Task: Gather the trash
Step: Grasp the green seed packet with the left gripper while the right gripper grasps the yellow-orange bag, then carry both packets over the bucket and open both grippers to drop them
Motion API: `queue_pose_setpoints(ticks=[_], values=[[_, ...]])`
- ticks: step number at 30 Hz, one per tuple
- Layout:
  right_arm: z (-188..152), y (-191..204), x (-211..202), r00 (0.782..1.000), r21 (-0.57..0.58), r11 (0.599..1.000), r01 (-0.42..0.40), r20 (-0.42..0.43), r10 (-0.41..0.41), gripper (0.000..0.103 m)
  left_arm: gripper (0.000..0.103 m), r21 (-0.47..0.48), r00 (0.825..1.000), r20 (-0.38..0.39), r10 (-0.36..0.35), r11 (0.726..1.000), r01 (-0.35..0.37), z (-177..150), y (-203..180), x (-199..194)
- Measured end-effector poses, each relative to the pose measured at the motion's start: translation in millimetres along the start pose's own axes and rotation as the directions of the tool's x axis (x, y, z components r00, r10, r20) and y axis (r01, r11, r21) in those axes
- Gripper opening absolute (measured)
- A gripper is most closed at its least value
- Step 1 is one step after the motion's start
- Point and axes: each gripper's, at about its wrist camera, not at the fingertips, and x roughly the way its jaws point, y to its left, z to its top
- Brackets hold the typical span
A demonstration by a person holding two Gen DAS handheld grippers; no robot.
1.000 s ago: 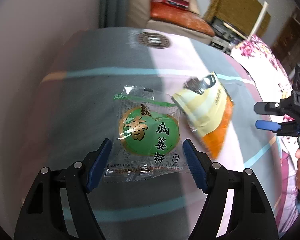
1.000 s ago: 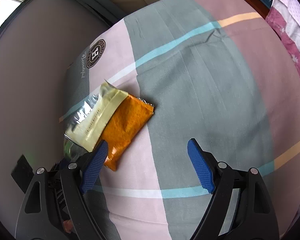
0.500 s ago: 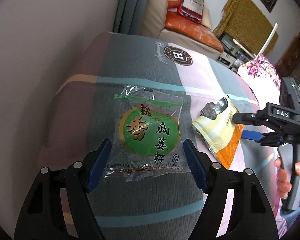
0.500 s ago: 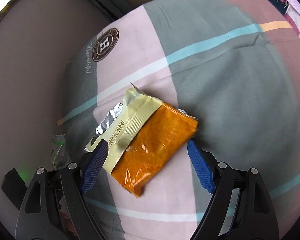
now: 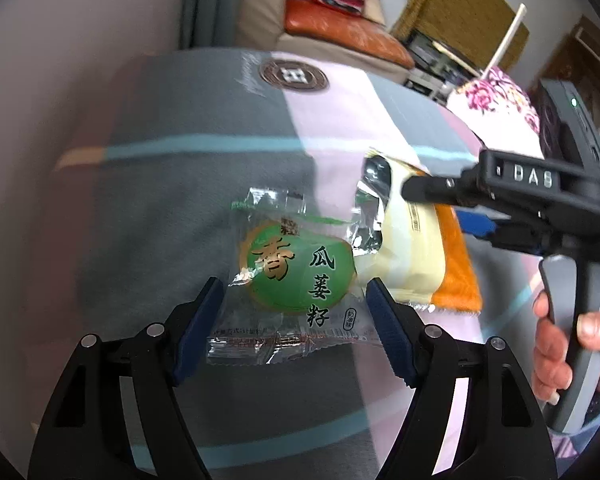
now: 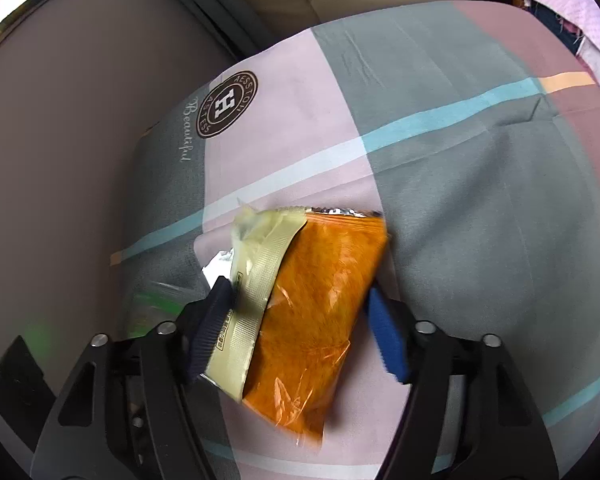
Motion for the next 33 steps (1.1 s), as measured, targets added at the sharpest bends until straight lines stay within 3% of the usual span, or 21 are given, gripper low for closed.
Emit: queue_pose_setpoints(ticks=[2, 5, 9, 19, 33], values=[[-0.2, 0.2, 0.7, 1.000, -0.006, 1.000, -0.017, -0.019, 0.017, 0.052, 0.074, 0.028, 0.999, 0.006, 0.037, 0.999, -0.038, -3.4, -7.4, 1.7], [-3.1, 2.3, -7.5, 1.000, -0.056, 0.998, -0.011, 0.002, 0.011, 0.049, 0.074, 0.008, 1.000, 0.003, 0.023, 1.000, -0.023, -5.2, -7.9, 0.5], [-9.0, -3.2, -26.4, 1.000, -0.105, 0.994, 0.005, 0.015, -0.004, 0.030, 0.074, 0.005, 1.000, 0.003, 0.017, 1.000, -0.017, -8.9, -15.7, -3.1], [-26.1, -46.3, -92.6, 0.993, -0.087, 0.995, 0.059, 0.109, -0.049, 0.029, 0.074, 0.116, 1.000, 0.019, -0.014, 0.993, 0.012, -12.3, -91.9, -14.1], [-62.3, -169.3, -198.1, 0.957, 0.074, 0.994, 0.075, 0.276, -0.093, 0.030, 0.074, 0.312, 0.997, -0.008, -0.075, 0.947, 0.074, -23.6, -238.2, -6.2]])
